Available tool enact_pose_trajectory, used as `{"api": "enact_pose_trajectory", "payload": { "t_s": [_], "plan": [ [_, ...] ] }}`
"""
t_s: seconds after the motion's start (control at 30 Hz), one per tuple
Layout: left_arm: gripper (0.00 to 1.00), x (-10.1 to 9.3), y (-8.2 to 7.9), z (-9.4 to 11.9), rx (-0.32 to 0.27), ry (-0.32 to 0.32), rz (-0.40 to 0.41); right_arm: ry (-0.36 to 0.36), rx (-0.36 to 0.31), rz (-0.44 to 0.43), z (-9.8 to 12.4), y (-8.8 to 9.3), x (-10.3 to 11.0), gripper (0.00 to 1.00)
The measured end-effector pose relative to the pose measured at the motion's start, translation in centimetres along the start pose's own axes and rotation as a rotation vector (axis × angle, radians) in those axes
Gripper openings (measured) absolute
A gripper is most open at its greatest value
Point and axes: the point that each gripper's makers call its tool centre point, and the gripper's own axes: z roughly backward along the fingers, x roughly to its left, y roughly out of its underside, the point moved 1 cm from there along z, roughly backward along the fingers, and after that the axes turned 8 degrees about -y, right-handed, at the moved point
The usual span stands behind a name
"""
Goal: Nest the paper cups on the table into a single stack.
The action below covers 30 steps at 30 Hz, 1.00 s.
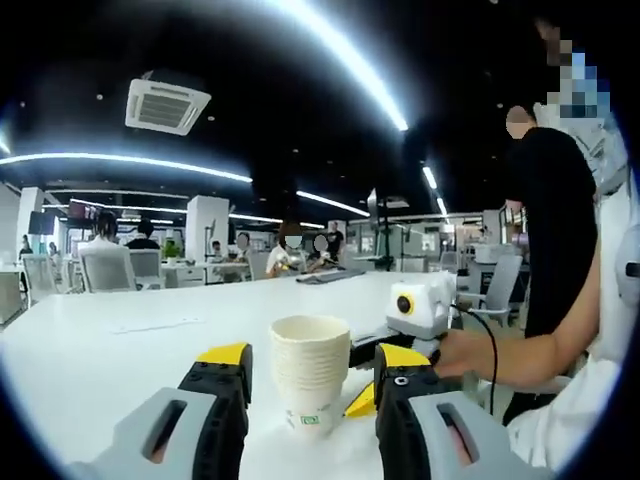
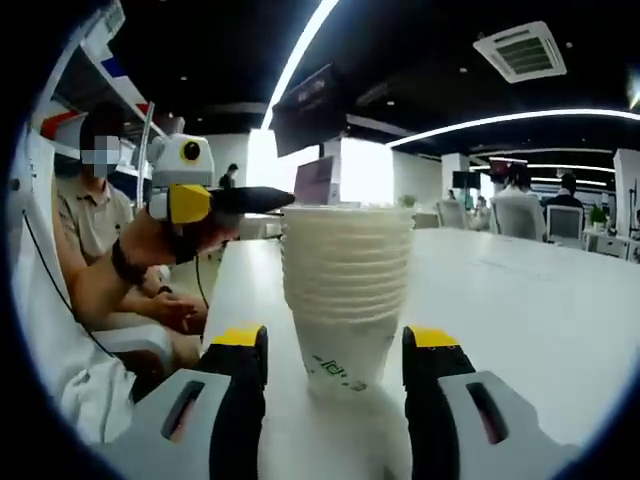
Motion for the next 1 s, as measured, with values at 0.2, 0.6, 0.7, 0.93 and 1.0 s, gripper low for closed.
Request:
{"api": "enact_pose_trajectory", "payload": {
  "t_s": [0.2,0.6,0.7,0.93,1.0],
  "plan": [
    [0.5,0.4,0.5,0.5,-0.014,-0.014,0.029,0.012,0.03,0.016,-0.8,0.4,-0.7,0.54],
    [0.49,0.5,1.0,0.9,-0.027,-0.014,0.058,0.007,0.032,-0.002,-1.1,0.7,-1.0,0.48],
    [0.49,0.4,1.2,0.9,-0.027,-0.014,0.062,0.006,0.033,-0.002,-1.2,0.7,-1.0,0.47],
    [0.48,0.5,1.6,1.0,-0.023,-0.019,0.073,0.001,0.022,-0.006,-1.4,0.7,-1.3,0.45],
    [0.48,0.6,1.6,1.1,-0.024,-0.022,0.073,-0.001,0.018,-0.007,-1.4,0.6,-1.4,0.45]
  ]
}}
